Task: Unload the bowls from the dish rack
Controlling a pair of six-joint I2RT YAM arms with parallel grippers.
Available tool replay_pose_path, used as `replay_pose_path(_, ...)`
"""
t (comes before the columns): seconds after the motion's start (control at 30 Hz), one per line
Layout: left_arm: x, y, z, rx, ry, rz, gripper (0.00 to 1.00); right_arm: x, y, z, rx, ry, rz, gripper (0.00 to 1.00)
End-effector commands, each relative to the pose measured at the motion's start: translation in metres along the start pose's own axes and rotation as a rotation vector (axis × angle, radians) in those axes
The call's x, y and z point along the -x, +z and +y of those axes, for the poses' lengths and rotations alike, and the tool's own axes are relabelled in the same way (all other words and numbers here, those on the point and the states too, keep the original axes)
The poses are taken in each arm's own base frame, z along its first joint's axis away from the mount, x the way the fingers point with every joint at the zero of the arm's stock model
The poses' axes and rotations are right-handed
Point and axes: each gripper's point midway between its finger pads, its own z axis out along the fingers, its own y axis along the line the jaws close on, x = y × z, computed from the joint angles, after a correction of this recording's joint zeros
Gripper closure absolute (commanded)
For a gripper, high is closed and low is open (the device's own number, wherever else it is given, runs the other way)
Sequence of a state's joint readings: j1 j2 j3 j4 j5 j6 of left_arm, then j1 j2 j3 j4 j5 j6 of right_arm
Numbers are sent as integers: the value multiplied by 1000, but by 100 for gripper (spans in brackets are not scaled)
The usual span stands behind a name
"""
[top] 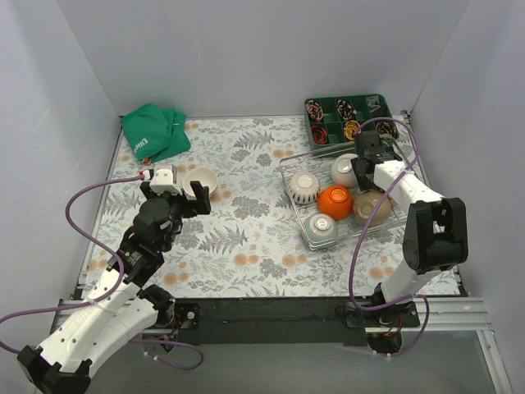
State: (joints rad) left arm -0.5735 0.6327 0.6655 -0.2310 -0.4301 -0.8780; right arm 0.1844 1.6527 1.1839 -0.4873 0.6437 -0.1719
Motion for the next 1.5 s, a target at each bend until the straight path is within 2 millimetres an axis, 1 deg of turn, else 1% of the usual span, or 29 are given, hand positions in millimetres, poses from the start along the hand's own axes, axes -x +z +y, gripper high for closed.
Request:
replay_pose_path(0.0,3,-1,0,-2,4,-20,2,17,-28,-27,-54,57,-77,76)
replay_pose_path(0.1,3,-1,-1,-4,5,-18,2,24,-36,-32,-57,74,-111,83)
replay_pose_path(0.17,3,0,-1,-4,4,-20,2,27,-40,-34,-55,81,-129,87)
replay_pose_path(0.2,3,0,-1,-6,4,-21,2,30,-44,-35,-47,90,-144,92)
replay_pose_path(0.27,3,0,-1,-7,4,-20,2,34,-49,-36,-39,102,-164,93)
replay_pose_path(0.3,2,0,-1,-8,5,-17,2,36,-52,-37,-36,114,-178,96)
replay_pose_path(0.47,0,1,-2,-10,9,-11,2,44,-64,-39,-5,156,-233,96)
replay_pose_path(0.53,-1,1,-2,-13,11,-11,2,48,-70,-40,11,182,-267,99)
replay_pose_path(0.57,-1,1,-3,-14,9,-10,2,51,-75,-43,13,199,-290,99)
replay_pose_path(0.63,-1,2,-4,-23,9,-8,2,56,-81,-42,31,219,-324,99)
replay_pose_path(0.77,-4,3,-8,-40,11,0,2,67,-99,-46,77,275,-399,99)
replay_pose_path(0.83,-5,3,-10,-54,11,2,2,73,-107,-39,137,298,-440,99)
replay_pose_path(0.87,-5,3,-11,-57,11,3,2,77,-115,-41,151,315,-473,99)
replay_pose_path(0.93,-7,4,-13,-68,12,8,2,82,-124,-36,202,336,-512,99)
replay_pose_path(0.97,-8,4,-13,-71,14,11,2,86,-132,-38,216,354,-548,99)
replay_pose_path(1.03,-9,5,-16,-82,14,16,2,90,-142,-34,267,368,-585,99)
replay_pose_path(1.07,-11,6,-18,-94,15,24,2,92,-149,-33,292,387,-609,99)
replay_pose_path(1.13,-13,7,-21,-107,16,31,2,98,-162,-26,361,384,-659,99)
replay_pose_path(1.2,-15,7,-26,-128,14,39,2,101,-176,-19,439,418,-699,99)
replay_pose_path(1.23,-17,9,-28,-137,16,47,2,100,-180,-17,462,426,-706,99)
replay_pose_path(1.27,-18,9,-30,-152,15,53,2,101,-188,-18,482,437,-733,99)
replay_pose_path(1.3,-18,9,-33,-163,11,54,2,98,-191,-9,532,444,-734,99)
replay_pose_path(1.37,-19,11,-38,-184,9,64,2,99,-203,-6,580,461,-779,99)
replay_pose_path(1.4,-18,11,-45,-214,3,69,2,97,-207,4,645,464,-781,99)
replay_pose_path(1.43,-16,11,-49,-228,-15,70,2,99,-213,6,675,470,-805,99)
replay_pose_path(1.47,-18,12,-54,-246,-25,84,2,99,-221,8,707,475,-826,99)
